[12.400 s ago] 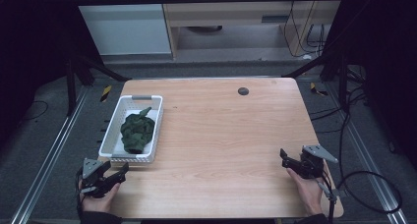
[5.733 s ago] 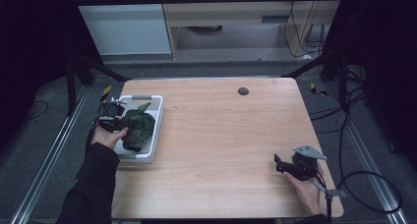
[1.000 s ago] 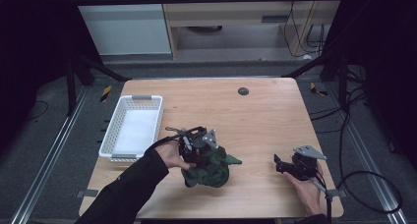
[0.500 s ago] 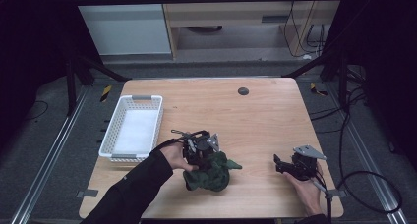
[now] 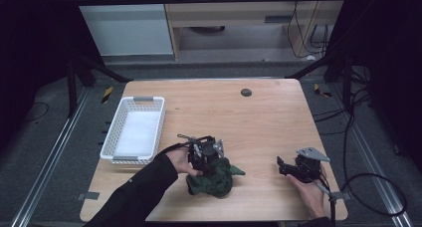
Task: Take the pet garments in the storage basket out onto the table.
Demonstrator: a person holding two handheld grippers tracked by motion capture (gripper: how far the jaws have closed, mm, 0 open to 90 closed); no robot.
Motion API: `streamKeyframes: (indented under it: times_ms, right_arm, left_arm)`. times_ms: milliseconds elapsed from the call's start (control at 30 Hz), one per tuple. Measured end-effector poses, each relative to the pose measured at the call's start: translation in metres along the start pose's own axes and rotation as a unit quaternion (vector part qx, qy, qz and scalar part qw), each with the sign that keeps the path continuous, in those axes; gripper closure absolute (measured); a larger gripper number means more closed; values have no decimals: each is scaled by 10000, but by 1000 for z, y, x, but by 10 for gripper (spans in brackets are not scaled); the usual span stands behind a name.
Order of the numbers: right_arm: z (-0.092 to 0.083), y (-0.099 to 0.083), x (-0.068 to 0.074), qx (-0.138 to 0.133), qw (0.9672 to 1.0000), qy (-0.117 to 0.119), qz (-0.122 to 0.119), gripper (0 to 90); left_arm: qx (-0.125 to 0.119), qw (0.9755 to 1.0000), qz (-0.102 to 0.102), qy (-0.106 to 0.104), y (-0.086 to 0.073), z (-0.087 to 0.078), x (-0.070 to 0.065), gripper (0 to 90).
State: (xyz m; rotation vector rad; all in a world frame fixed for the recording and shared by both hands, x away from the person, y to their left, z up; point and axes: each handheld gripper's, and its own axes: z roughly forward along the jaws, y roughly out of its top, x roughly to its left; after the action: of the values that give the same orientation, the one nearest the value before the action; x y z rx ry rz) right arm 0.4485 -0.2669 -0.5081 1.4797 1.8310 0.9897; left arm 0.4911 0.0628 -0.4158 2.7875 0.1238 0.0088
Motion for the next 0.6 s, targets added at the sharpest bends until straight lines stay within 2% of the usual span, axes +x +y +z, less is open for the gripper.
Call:
streamKeyframes:
  times_ms: [167,367,600]
  right_arm:
    - [0,0,0,1,10000,2,-2,94]
    - [0,0,0,8,10000,2,-1,94]
    - [0,0,0,10,10000,5,-9,94]
  left_arm:
    - [-22,10000,-11,-10,-2,0,0,560]
    - [-169,9999,-9,-27,-4,-6,-2,433]
    - [-424,9989,-176,83,-9,-18,-6,307]
